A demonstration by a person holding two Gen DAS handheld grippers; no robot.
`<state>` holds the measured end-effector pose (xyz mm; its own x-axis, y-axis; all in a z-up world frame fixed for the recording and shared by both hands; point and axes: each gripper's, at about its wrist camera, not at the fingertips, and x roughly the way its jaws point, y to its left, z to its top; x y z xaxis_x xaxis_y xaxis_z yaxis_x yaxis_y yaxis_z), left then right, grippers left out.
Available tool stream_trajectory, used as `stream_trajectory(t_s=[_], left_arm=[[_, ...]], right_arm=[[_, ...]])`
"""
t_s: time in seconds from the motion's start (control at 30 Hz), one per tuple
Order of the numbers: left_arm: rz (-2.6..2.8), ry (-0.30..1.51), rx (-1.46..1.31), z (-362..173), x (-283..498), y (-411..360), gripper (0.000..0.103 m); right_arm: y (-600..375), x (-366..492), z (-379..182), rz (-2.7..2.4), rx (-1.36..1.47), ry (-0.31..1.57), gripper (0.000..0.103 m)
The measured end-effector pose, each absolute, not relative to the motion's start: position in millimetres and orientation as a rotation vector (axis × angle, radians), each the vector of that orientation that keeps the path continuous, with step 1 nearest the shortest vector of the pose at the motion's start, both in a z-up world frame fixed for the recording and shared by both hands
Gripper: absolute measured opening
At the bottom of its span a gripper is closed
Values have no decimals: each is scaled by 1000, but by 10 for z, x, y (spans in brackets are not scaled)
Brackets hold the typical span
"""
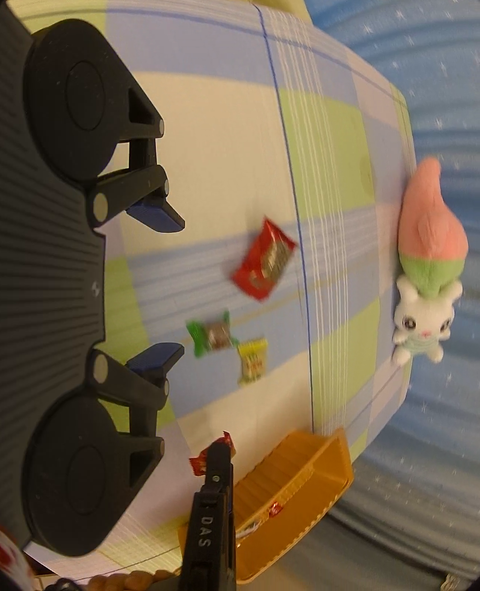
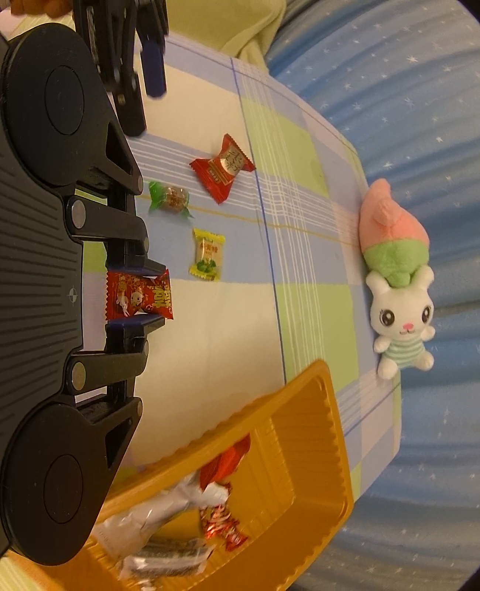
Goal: Organize snacks
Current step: 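Grasp a red candy with the right gripper while the left grasps a green-wrapped candy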
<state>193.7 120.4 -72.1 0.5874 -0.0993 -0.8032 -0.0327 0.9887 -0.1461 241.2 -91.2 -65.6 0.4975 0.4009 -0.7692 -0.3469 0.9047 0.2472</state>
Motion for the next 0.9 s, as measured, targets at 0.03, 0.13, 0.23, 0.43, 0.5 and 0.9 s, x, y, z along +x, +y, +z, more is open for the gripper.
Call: stream_trajectory(t_s=[0.03,0.13,0.23,0.43,0.5,0.9], left_arm=[[-51,940,-145,-729,1979,1161,62],[-85,927,-120,-755,2093,1039,61],[-106,922,-103,-796,2202,948,59],[-116,932,-61,-921,2401,856,51],[-113,939,-51,-963,2450,843,49],[-90,965,-36,-1033,2520,817,20]], right_arm=[[-947,2403,-637,447,70,945,22],[-1059,2384,-561,429,95,932,22],[-1163,2369,-480,411,119,915,22],[-1347,2340,-384,387,158,900,22],[-1387,2329,-376,381,164,899,22],[-1457,2314,-380,383,174,905,22]])
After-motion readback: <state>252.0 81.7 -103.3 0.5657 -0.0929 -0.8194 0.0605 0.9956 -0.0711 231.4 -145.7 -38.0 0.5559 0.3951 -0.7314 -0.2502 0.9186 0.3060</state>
